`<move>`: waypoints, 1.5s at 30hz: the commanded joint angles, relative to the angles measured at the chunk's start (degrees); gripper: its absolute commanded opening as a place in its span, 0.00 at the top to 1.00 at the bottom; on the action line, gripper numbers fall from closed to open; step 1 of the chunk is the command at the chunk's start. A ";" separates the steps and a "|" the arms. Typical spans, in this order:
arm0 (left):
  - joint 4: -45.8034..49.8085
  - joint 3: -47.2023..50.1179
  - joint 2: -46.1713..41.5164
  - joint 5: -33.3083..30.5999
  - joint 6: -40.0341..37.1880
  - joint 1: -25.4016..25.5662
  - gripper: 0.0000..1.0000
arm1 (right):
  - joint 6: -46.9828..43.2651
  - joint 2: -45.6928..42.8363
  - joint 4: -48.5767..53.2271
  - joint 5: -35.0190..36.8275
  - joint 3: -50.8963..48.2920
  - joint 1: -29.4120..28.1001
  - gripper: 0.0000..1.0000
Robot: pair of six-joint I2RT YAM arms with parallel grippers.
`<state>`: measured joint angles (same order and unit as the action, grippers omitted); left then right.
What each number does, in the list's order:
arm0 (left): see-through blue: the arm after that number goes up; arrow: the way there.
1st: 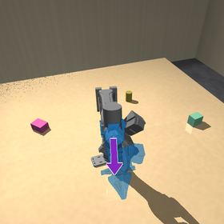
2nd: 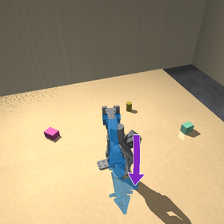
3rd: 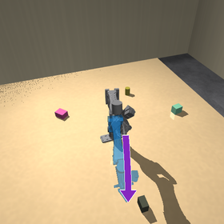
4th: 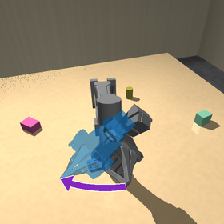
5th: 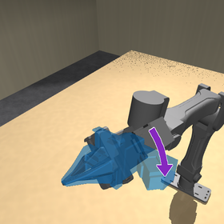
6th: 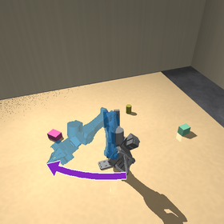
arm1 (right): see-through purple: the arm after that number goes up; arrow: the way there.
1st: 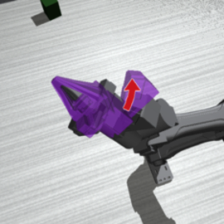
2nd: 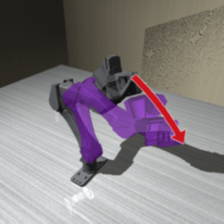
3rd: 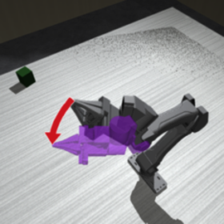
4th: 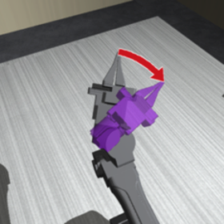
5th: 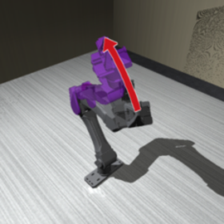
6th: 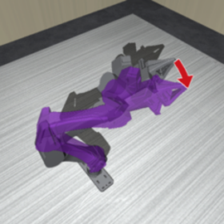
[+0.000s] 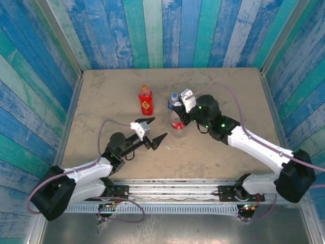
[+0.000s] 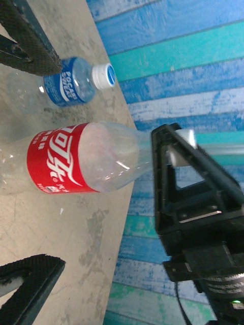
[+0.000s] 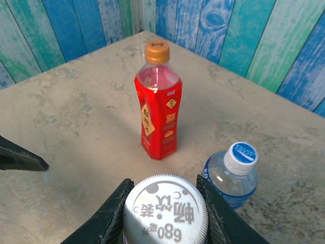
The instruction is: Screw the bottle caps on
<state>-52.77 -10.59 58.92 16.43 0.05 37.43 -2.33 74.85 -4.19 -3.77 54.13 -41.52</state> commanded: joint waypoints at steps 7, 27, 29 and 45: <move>4.54 1.87 -4.99 -7.60 2.61 -1.67 0.06 | 2.26 0.79 -8.41 -2.87 -2.99 1.10 0.72; 10.62 -2.09 -5.09 -18.13 -1.76 -17.14 0.06 | -1.78 -14.22 -2.23 -0.25 -4.25 9.98 0.00; 11.47 -2.54 -4.24 -23.67 -4.87 -18.84 0.06 | -2.58 -17.22 -2.91 4.81 -7.81 12.31 0.00; -12.12 -2.05 23.99 -23.02 0.11 -35.14 0.06 | -1.67 -5.67 -34.97 16.12 -35.33 34.40 0.00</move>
<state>-58.52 -10.37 78.50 -8.25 -2.00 3.73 -5.96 66.63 -28.01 14.02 19.94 -9.96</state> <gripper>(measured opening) 0.937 0.998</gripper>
